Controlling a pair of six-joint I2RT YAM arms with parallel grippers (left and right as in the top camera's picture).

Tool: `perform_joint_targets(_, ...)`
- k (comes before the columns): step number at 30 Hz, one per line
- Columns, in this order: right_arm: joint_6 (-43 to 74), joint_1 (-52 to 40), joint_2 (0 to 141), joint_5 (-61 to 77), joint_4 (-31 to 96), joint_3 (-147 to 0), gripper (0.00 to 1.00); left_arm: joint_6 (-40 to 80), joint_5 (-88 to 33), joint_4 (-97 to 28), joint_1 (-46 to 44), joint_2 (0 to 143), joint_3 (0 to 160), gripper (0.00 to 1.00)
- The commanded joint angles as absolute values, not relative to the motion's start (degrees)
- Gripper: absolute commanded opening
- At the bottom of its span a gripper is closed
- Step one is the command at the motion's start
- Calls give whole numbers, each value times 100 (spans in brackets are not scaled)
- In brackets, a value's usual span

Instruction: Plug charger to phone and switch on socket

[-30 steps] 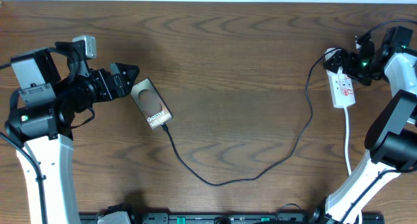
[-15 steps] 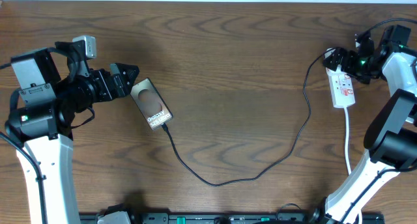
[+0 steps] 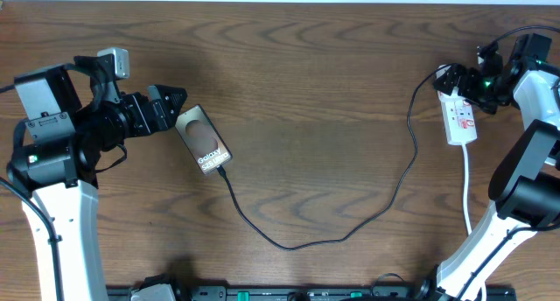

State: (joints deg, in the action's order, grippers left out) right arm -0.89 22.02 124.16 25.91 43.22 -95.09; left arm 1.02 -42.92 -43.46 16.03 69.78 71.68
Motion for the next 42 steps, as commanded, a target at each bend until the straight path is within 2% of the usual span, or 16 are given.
perform_joint_targets(1,130,2051,12604,2915,4390,-9327,99,-23,-4239,-4348,1616,7008,7183,95)
perform_joint_targets(31,425,1811,12667,3205,4484,-9262,99,-23,-4241,-4414,1616,7008,7183,95)
perform_joint_targets(42,565,1765,12667,3216,4254,-8809,99,-23,-4241,-4412,1616,7008,7183,95)
